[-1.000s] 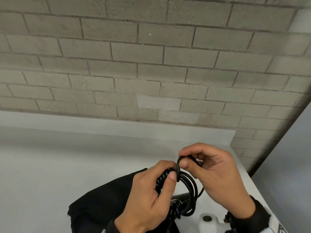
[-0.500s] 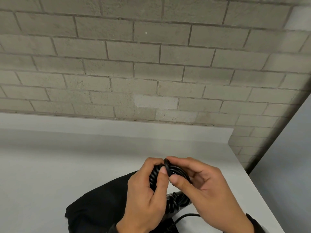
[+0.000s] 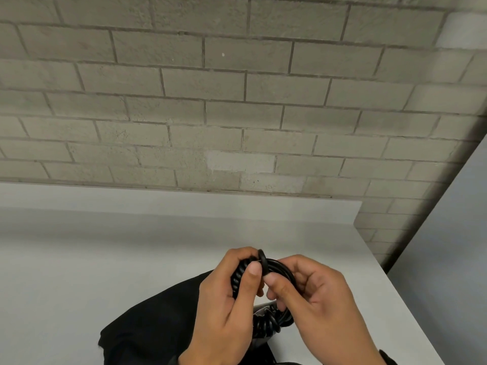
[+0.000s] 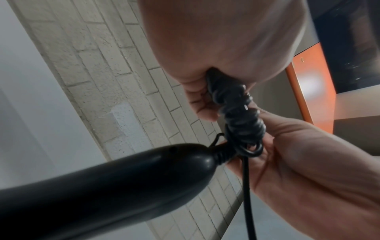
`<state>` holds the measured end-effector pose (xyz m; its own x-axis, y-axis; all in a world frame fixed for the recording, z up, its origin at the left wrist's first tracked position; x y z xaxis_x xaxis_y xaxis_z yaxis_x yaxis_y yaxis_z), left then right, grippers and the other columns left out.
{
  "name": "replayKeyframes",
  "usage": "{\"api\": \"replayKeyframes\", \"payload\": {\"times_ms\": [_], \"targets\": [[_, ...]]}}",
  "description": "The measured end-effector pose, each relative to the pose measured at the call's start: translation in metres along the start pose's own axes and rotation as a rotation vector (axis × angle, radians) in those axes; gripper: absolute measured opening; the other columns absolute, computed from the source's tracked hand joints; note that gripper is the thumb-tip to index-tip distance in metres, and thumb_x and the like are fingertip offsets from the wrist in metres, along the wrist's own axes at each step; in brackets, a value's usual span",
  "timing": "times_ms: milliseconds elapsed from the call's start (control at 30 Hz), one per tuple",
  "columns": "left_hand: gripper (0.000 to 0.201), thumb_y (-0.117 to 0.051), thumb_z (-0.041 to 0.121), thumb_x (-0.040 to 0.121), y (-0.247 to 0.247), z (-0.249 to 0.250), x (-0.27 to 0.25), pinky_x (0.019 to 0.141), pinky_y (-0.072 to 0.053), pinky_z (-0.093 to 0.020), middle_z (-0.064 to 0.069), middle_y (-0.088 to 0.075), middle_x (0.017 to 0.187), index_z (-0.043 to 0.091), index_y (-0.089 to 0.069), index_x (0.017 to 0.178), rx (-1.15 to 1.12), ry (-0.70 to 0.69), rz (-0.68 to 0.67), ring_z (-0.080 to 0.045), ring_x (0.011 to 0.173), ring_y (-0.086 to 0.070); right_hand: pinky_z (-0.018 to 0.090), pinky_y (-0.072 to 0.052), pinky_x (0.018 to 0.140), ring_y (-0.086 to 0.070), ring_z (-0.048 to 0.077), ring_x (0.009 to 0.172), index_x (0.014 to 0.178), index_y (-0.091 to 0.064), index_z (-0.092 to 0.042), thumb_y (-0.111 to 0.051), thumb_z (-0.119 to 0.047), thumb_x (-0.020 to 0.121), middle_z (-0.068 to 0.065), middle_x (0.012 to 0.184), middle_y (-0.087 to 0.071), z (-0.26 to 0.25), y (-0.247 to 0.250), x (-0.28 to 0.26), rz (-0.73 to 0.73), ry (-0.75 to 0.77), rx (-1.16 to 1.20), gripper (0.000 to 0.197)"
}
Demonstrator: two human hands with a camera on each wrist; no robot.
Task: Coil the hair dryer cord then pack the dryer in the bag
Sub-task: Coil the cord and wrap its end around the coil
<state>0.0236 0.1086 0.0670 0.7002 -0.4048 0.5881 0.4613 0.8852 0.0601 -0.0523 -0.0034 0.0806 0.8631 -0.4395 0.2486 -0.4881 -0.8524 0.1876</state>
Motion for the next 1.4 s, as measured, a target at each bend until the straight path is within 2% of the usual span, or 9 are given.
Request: {"api": "replayKeyframes", "payload": {"times_ms": [267, 400, 500, 600, 733, 900, 1100, 1300, 1400], "targets": [[0.026, -0.067, 0.047, 0.079, 0.005, 0.002, 0.0, 0.069, -0.053, -0.013, 0.009, -0.071, 0.086, 0.033, -0.067, 0.101, 0.031, -0.03, 0.082, -0.01, 0.077, -0.071, 0.03, -0.056, 0.065, -0.068, 0.006, 0.064, 0.075, -0.069, -0.029, -0.064, -0.049, 0.078, -0.008, 0.068, -0.072, -0.008, -0.001, -0.002, 0.059, 0.055, -0.195, 0.021], [0.025, -0.066, 0.042, 0.079, 0.003, 0.004, 0.001, 0.071, -0.052, -0.012, 0.008, -0.071, 0.089, 0.035, -0.07, 0.103, 0.003, 0.006, 0.095, -0.011, 0.082, -0.07, 0.027, -0.054, 0.071, -0.068, 0.009, 0.076, 0.083, -0.068, -0.031, -0.061, -0.046, 0.085, -0.01, 0.076, -0.071, -0.01, -0.001, -0.001, 0.006, 0.103, -0.236, 0.016], [0.019, -0.071, 0.038, 0.08, 0.005, -0.002, 0.004, 0.071, -0.052, -0.013, 0.008, -0.072, 0.088, 0.034, -0.07, 0.099, -0.023, 0.066, 0.12, -0.011, 0.081, -0.07, 0.012, -0.048, 0.072, -0.065, 0.007, 0.088, 0.102, -0.062, -0.046, -0.07, -0.036, 0.084, -0.014, 0.088, -0.071, 0.002, -0.003, -0.003, 0.02, 0.117, -0.285, 0.023], [0.012, -0.073, 0.033, 0.083, 0.006, -0.009, 0.006, 0.073, -0.056, -0.023, 0.005, -0.071, 0.08, 0.034, -0.07, 0.095, -0.053, 0.138, 0.138, -0.013, 0.075, -0.07, 0.004, -0.042, 0.075, -0.06, 0.003, 0.093, 0.106, -0.057, -0.046, -0.077, -0.03, 0.075, -0.018, 0.1, -0.065, 0.004, -0.001, -0.014, 0.302, 0.28, -0.433, 0.04], [0.013, -0.069, 0.034, 0.079, 0.004, -0.011, 0.006, 0.073, -0.056, -0.023, 0.003, -0.072, 0.078, 0.032, -0.07, 0.092, -0.061, 0.176, 0.154, -0.013, 0.075, -0.07, 0.027, -0.044, 0.057, -0.056, 0.017, 0.069, 0.072, -0.072, -0.023, -0.077, -0.01, 0.073, -0.002, 0.088, -0.063, -0.012, -0.01, -0.029, 0.539, 0.569, -0.625, 0.014], [0.013, -0.068, 0.034, 0.078, 0.005, -0.01, 0.008, 0.071, -0.053, -0.015, 0.006, -0.073, 0.082, 0.029, -0.07, 0.09, -0.077, 0.182, 0.162, -0.009, 0.079, -0.071, 0.029, -0.044, 0.047, -0.052, 0.021, 0.054, 0.078, -0.079, -0.016, -0.079, -0.013, 0.073, 0.0, 0.08, -0.064, -0.009, -0.007, -0.021, 0.508, 0.557, -0.622, 0.006], [0.012, -0.068, 0.026, 0.079, 0.007, -0.009, 0.01, 0.066, -0.049, -0.009, 0.003, -0.073, 0.075, 0.021, -0.07, 0.09, -0.132, 0.188, 0.179, -0.006, 0.068, -0.07, 0.03, -0.042, 0.047, -0.047, 0.018, 0.052, 0.087, -0.08, -0.026, -0.072, -0.032, 0.081, -0.007, 0.083, -0.066, -0.011, -0.005, -0.017, 0.507, 0.544, -0.601, 0.011], [0.018, -0.069, 0.027, 0.076, 0.008, -0.007, 0.01, 0.067, -0.05, -0.01, 0.006, -0.073, 0.081, 0.035, -0.069, 0.092, -0.092, 0.151, 0.183, -0.008, 0.074, -0.07, 0.018, -0.041, 0.044, -0.046, 0.007, 0.074, 0.079, -0.07, -0.039, -0.056, -0.051, 0.08, -0.023, 0.094, -0.06, -0.008, -0.008, -0.008, 0.4, 0.321, -0.705, 0.018], [0.024, -0.069, 0.03, 0.077, 0.005, -0.005, 0.011, 0.065, -0.048, -0.007, 0.013, -0.071, 0.086, 0.04, -0.067, 0.099, -0.035, 0.115, 0.156, -0.007, 0.077, -0.069, 0.012, -0.043, 0.057, -0.045, 0.002, 0.088, 0.081, -0.063, -0.04, -0.054, -0.056, 0.077, -0.028, 0.102, -0.053, 0.006, -0.006, -0.006, 0.331, 0.135, -0.534, 0.019]]}}
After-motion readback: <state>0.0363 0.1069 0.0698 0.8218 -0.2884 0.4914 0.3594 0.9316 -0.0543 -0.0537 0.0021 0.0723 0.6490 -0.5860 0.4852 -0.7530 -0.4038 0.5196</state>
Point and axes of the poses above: each hand's wrist, its own x-axis towards the middle knuckle, its own y-axis out of the back of the hand, z = x × y, the point moved 7 cm from there along x, towards the middle knuckle
